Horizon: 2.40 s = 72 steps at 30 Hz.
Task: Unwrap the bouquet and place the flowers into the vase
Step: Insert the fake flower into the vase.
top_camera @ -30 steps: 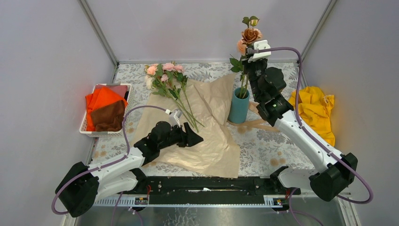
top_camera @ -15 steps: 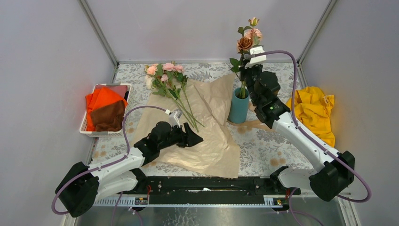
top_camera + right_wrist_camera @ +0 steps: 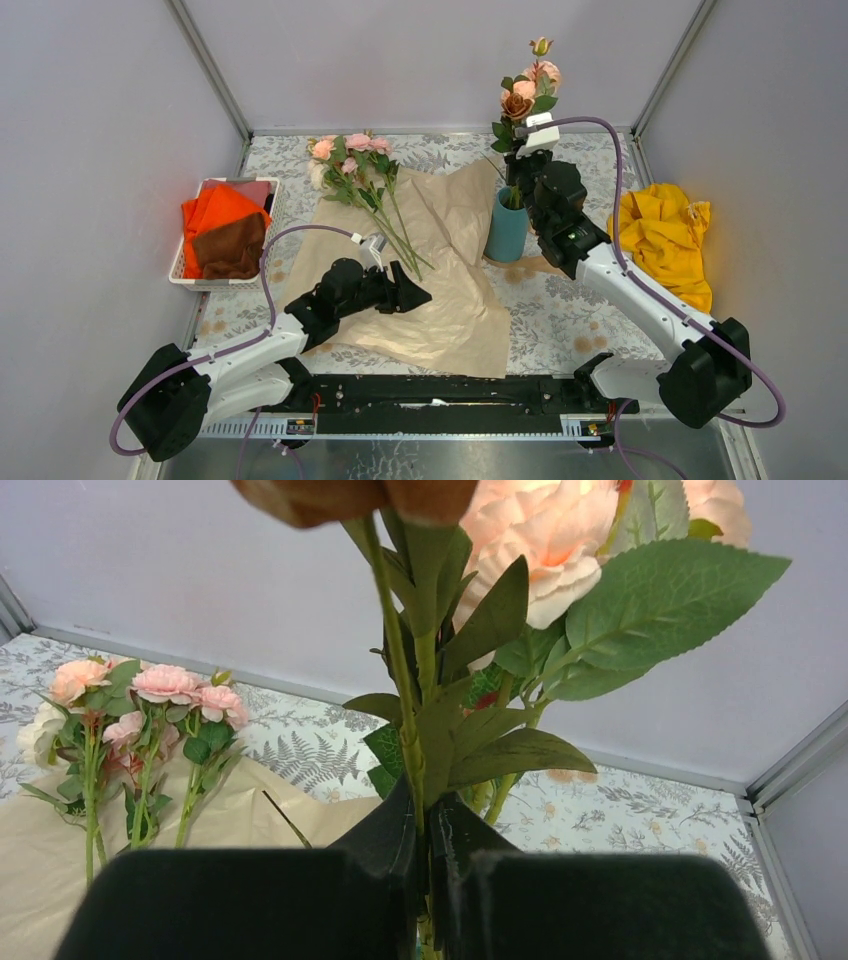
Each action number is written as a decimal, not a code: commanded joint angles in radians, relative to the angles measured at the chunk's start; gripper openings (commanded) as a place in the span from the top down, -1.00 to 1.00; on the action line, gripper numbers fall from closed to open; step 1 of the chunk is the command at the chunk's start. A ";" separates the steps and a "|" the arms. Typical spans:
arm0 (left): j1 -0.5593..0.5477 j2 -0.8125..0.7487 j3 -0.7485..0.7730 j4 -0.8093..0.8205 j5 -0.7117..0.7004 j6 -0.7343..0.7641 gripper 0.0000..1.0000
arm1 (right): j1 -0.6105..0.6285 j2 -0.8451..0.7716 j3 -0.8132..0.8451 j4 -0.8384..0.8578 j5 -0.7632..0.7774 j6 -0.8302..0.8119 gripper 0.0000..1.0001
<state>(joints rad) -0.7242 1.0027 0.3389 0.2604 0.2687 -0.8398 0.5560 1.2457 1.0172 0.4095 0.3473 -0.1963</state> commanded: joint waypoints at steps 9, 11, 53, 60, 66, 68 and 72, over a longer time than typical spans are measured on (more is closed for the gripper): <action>-0.003 -0.010 -0.016 0.033 -0.014 -0.011 -0.35 | -0.010 -0.067 -0.071 0.041 0.004 0.051 1.00; -0.003 -0.009 -0.014 0.036 -0.014 -0.013 -0.35 | -0.012 -0.073 -0.084 0.043 0.008 0.060 0.98; -0.004 -0.009 -0.035 0.048 -0.016 -0.028 -0.35 | -0.015 -0.275 -0.117 -0.092 -0.011 0.154 -0.99; -0.004 -0.015 -0.026 0.033 -0.022 -0.030 -0.35 | -0.015 -0.386 -0.052 -0.168 -0.128 0.190 -0.99; -0.003 -0.053 0.024 -0.060 -0.103 -0.036 -0.34 | -0.014 -0.452 0.012 -0.231 -0.278 0.275 -0.99; -0.002 -0.107 0.041 -0.129 -0.186 -0.049 -0.35 | -0.014 -0.450 0.040 -0.265 -0.338 0.299 -0.99; -0.001 -0.229 0.065 -0.234 -0.319 -0.052 -0.42 | -0.013 -0.415 0.077 -0.322 -0.464 0.342 -0.99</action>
<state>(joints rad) -0.7242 0.8722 0.3511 0.1299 0.1177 -0.8810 0.5468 0.8005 1.0397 0.1429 0.0433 0.0814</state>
